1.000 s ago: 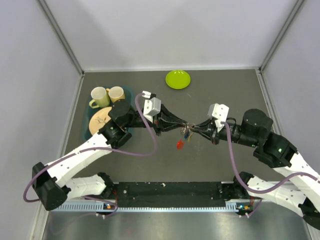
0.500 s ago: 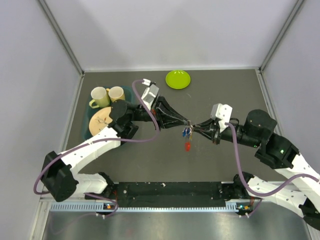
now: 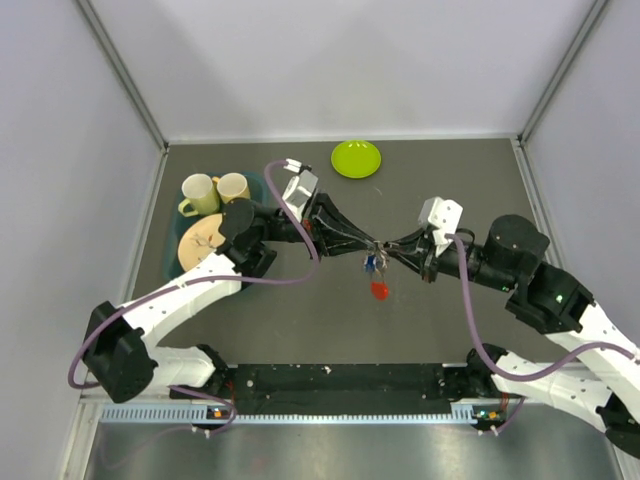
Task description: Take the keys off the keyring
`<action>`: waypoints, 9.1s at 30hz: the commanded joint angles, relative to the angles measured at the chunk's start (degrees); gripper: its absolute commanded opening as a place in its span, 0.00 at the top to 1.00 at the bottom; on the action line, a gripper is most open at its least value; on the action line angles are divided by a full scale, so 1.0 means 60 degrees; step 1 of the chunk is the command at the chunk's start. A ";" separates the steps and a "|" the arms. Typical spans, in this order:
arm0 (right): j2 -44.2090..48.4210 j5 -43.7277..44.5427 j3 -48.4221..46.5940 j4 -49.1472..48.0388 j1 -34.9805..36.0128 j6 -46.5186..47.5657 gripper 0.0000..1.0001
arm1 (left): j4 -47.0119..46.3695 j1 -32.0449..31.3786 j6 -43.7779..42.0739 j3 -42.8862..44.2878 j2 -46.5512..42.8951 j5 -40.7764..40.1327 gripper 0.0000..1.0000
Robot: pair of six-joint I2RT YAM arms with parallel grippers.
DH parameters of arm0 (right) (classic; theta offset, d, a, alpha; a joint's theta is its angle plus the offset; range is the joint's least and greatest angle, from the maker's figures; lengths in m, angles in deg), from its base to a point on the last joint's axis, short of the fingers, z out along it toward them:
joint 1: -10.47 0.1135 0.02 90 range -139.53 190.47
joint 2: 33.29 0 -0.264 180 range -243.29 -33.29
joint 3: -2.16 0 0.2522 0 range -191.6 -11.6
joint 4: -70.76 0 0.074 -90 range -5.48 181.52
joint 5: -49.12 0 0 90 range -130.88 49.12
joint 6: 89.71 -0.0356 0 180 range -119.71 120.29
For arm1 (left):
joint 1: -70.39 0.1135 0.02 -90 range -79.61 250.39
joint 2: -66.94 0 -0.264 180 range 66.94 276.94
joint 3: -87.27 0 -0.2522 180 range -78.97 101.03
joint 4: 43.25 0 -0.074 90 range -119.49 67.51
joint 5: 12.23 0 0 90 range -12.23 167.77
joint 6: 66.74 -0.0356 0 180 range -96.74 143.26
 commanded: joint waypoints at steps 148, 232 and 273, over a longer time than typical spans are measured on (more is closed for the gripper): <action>-0.0765 0.0903 0.0170 -0.3399 -0.0109 -0.0101 1.00 | -0.3623 0.0822 0.4595 0.0612 0.0454 -0.3503 1.00; -0.1395 -0.0547 -0.1647 -0.1436 -0.1456 -0.4525 0.75 | -0.6173 0.0924 0.5960 0.0450 0.1568 -0.1745 1.00; -0.1351 -0.1734 -0.0899 -0.1436 -0.1544 -0.4190 1.00 | -0.6788 0.0924 0.6253 0.0465 0.1699 -0.1819 1.00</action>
